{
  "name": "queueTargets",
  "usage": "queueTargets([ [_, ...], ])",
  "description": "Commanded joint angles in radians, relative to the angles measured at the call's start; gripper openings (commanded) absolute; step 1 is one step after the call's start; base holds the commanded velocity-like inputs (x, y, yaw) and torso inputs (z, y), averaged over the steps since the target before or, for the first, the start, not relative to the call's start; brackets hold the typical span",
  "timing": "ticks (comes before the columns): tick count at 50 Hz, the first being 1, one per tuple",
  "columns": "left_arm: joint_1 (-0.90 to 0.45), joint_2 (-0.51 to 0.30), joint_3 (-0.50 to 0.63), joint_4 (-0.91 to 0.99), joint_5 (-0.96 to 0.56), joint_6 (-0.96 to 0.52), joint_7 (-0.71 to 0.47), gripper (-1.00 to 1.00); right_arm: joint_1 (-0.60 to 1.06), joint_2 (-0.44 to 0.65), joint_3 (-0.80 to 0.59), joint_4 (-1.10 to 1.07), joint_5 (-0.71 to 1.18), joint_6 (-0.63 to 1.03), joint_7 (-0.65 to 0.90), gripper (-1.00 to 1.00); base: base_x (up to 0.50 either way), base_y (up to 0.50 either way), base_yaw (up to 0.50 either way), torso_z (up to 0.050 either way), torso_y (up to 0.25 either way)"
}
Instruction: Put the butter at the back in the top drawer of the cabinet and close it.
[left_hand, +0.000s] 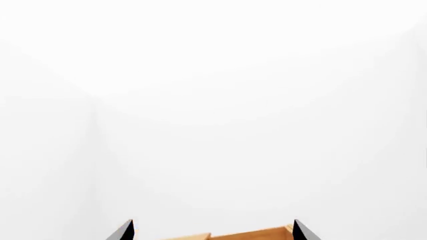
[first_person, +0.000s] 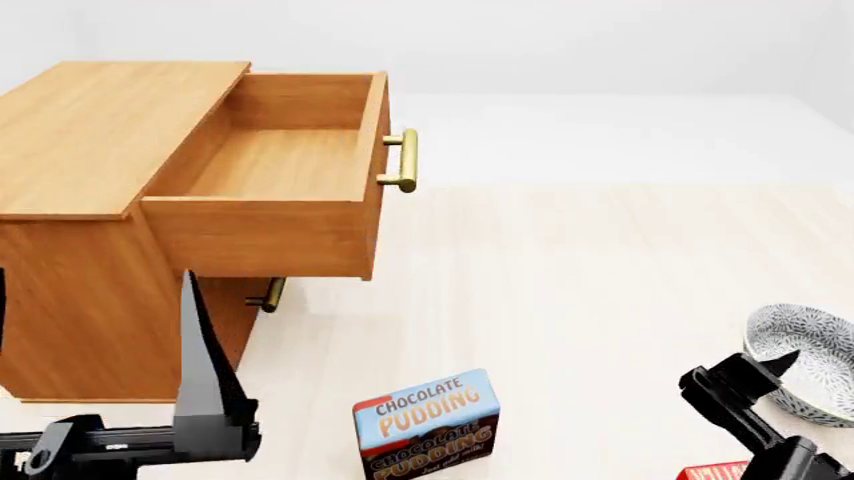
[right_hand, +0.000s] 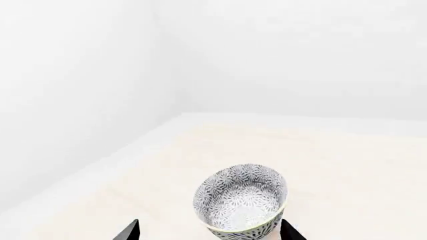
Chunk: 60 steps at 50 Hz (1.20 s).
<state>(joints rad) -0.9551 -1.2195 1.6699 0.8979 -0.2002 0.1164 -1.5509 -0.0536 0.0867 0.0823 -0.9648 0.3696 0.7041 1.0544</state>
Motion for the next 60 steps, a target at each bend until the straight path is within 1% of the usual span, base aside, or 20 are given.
queueTargets([
  [1, 0.16, -0.066, -0.072, 0.024, 0.135, 0.043, 0.003, 1.0, 0.055, -0.072, 0.13, -0.026, 0.188, 0.178, 0.184, 1.0, 0.0, 0.0, 0.0, 0.0, 0.0],
  [7, 0.163, -0.064, -0.09, 0.03, 0.12, 0.043, 0.021, 1.0, 0.083, -0.068, 0.173, 0.002, 0.314, 0.217, 0.255, 1.0, 0.0, 0.0, 0.0, 0.0, 0.0],
  [14, 0.178, -0.042, -0.091, 0.007, 0.118, 0.055, 0.04, 1.0, 0.143, -0.062, 0.256, 0.123, 0.431, 0.252, 0.32, 1.0, 0.0, 0.0, 0.0, 0.0, 0.0],
  [24, 0.192, -0.015, -0.096, 0.005, 0.124, 0.036, 0.053, 1.0, 0.207, -0.037, 0.309, 0.259, 0.487, 0.278, 0.368, 1.0, 0.0, 0.0, 0.0, 0.0, 0.0],
  [32, 0.207, -0.002, -0.1, -0.023, 0.12, 0.053, 0.06, 1.0, 0.258, -0.011, 0.319, 0.322, 0.479, 0.298, 0.407, 1.0, 0.0, 0.0, 0.0, 0.0, 0.0],
  [50, 0.234, 0.02, -0.106, -0.057, 0.122, 0.079, 0.077, 1.0, 0.335, 0.026, 0.302, 0.492, 0.415, 0.303, 0.402, 1.0, 0.0, 0.0, 0.0, 0.0, 0.0],
  [60, 0.239, 0.026, -0.115, -0.069, 0.111, 0.085, 0.086, 1.0, 0.312, 0.016, 0.306, 0.524, 0.41, 0.279, 0.378, 1.0, 0.0, 0.0, 0.0, 0.0, 0.0],
])
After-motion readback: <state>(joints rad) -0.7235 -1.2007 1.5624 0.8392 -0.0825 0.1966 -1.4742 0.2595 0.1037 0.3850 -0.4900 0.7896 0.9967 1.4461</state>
